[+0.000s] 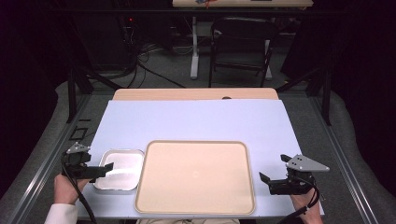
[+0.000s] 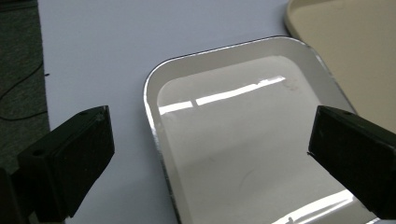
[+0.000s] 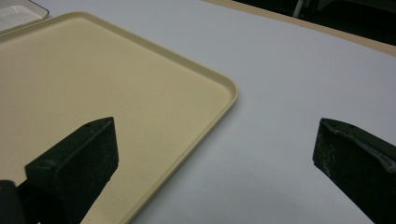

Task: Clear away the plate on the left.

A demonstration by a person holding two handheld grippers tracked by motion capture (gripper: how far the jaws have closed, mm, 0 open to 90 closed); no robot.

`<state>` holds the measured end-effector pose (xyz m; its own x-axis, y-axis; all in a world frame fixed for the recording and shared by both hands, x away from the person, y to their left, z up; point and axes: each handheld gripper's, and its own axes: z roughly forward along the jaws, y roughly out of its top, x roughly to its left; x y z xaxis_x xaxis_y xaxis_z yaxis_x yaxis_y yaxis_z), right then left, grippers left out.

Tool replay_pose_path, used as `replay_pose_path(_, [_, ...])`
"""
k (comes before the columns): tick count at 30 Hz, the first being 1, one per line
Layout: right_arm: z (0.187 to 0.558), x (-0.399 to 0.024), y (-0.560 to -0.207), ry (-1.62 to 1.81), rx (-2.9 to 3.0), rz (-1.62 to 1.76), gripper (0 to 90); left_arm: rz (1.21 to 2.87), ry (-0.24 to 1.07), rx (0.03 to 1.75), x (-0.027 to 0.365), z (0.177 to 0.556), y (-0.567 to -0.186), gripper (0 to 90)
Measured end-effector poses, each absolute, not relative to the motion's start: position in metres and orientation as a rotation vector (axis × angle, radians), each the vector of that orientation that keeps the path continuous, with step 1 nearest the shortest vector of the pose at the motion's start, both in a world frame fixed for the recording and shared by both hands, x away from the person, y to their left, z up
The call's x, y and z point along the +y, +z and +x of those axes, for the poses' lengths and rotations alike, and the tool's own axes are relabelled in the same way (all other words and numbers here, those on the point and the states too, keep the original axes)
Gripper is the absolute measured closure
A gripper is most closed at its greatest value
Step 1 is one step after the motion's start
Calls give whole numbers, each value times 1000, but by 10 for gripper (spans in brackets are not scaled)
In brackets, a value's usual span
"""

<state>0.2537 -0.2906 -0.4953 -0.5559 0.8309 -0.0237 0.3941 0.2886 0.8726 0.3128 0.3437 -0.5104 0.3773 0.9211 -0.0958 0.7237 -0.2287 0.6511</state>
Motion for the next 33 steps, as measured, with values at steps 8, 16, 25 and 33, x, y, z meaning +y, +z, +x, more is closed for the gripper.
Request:
replay_pose_path(8, [255,-287,-496,1191,2116,1085,0,2041,392,1485,350,327,-524,6])
replay_pose_path(16, [255,-288,-497,1195,2115,1090,0,2047,388,1508,355,337,-532,156])
replay_pose_path(25, [255,-289,-497,1186,2111,1098,0,2071,325,1527,358,341,-539,372])
replay_pose_path(33, [256,-289,-498,1175,2118,1105,0,2059,328,1568,360,342,-543,532])
